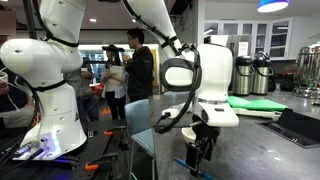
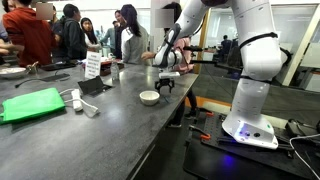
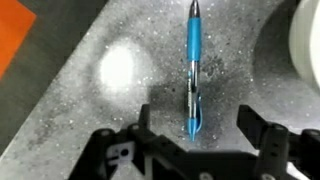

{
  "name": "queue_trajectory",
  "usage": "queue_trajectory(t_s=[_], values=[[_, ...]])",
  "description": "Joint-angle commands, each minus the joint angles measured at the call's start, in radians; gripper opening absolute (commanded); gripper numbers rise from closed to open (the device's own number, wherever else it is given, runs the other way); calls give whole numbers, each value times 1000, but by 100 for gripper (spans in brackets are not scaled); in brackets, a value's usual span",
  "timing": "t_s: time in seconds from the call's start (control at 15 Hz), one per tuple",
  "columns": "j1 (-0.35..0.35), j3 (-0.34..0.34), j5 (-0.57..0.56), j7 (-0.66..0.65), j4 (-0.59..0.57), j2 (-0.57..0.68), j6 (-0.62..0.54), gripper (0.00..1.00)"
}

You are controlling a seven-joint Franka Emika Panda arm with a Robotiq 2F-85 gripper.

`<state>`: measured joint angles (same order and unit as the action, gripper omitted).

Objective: Put the blue pen in the white bowl

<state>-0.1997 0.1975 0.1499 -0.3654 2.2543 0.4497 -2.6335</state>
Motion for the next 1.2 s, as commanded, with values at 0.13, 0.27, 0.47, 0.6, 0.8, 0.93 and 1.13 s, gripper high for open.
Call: queue_trajectory(t_s=[0.13, 0.27, 0.47, 0.6, 0.8, 0.93, 1.13], values=[[-24, -10, 39, 82, -58, 52, 15, 84], [-32, -16, 46, 99, -70, 63, 16, 76], [-34, -18, 53, 112, -91, 78, 24, 42], [-34, -19, 53, 113, -102, 84, 26, 26], [-34, -19, 53, 114, -108, 83, 29, 4], [-33, -14, 50, 110, -108, 80, 26, 1], [-25, 4, 35, 95, -98, 57, 24, 4]])
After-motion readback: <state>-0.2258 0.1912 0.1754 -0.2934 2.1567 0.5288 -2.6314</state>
